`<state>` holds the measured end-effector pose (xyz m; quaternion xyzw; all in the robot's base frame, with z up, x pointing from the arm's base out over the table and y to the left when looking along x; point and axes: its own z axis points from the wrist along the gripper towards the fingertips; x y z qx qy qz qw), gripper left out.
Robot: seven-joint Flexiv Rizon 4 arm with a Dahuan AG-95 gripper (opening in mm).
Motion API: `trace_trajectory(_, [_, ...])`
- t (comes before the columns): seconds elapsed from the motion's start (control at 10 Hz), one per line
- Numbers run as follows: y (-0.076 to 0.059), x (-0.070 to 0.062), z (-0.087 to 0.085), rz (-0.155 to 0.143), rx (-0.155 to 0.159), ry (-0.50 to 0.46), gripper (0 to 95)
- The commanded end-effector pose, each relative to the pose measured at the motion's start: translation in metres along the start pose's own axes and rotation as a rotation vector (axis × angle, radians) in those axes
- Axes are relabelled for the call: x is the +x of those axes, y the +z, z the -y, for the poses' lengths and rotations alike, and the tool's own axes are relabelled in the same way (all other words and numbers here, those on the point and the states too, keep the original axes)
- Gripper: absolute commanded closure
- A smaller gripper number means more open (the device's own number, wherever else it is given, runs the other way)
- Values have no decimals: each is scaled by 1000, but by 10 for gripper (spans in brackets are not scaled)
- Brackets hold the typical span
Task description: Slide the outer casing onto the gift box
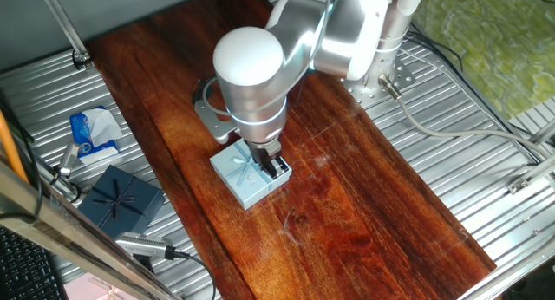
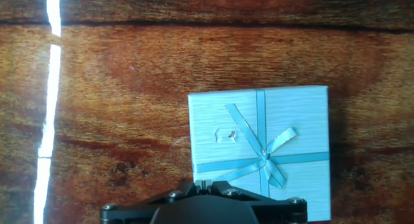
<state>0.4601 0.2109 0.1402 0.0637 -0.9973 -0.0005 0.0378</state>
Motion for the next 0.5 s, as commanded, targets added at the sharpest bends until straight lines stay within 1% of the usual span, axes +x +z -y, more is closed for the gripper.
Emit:
trace_trajectory(0.1, [-3,1,0,-9,-6,10,950])
trace_trajectory(0.3, [-7,3,0,-4,-13,8,950])
trace_trajectory(0.5, [-8,3,0,-6,-15,4,950])
